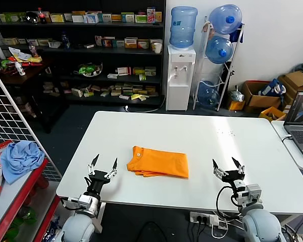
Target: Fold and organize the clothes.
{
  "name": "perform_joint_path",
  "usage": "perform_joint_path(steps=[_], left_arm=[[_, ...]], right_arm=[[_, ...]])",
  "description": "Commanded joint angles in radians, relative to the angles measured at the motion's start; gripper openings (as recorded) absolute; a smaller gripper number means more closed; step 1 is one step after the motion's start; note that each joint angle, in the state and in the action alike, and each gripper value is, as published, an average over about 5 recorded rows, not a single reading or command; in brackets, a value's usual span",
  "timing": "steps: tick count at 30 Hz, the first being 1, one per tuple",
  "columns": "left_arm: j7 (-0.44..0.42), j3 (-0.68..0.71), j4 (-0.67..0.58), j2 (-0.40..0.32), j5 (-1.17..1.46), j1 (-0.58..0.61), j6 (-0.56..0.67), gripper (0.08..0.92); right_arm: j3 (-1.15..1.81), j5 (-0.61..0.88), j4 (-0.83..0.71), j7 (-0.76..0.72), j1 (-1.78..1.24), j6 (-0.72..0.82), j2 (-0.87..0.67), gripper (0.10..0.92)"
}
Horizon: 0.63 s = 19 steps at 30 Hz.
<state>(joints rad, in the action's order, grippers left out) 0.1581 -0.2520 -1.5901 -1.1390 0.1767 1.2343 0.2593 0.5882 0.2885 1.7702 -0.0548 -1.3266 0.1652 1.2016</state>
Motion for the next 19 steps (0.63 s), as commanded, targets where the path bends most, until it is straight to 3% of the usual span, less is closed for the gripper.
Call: perform_joint_path(steps=[1,19], left_arm=[[-0.046,-0.06,-0.041,0.03,-0.044,0.046,-0.04,0.823],[-0.062,-0.079,-0.063,0.026,-0.011,0.047,-0.12,0.823]], right_arm=[[0.049,-0.028,0.009,-0.039,-0.002,0.032,0.03,0.823],[0.053,-0.052,0.026,-0.043,-0.003,0.071,0.047,0.823]])
